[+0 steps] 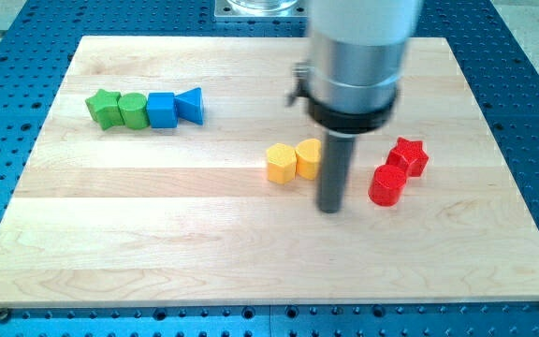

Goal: Push the red circle to the bottom right of the red star

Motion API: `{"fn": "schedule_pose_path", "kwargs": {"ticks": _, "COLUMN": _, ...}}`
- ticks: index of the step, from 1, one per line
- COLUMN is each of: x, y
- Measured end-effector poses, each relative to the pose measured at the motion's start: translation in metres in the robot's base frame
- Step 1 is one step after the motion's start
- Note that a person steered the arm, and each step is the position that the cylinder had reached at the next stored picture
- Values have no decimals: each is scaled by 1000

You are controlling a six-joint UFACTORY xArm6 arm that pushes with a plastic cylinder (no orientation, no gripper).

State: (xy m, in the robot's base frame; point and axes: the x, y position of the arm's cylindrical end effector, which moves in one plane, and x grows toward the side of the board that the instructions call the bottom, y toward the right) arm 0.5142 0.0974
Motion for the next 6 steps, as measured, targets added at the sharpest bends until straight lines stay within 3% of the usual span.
{"fn": "schedule_pose_path", "kwargs": {"ticks": 1, "x": -21, "y": 40}}
{"fn": "schedule_pose_path", "kwargs": {"ticks": 2, "x": -60, "y": 38}}
{"fn": "schedule_pose_path", "kwargs": {"ticks": 4, "x": -106, "y": -14}}
{"fn": "schedule_pose_path", "kwargs": {"ticks": 6, "x": -88, "y": -5}}
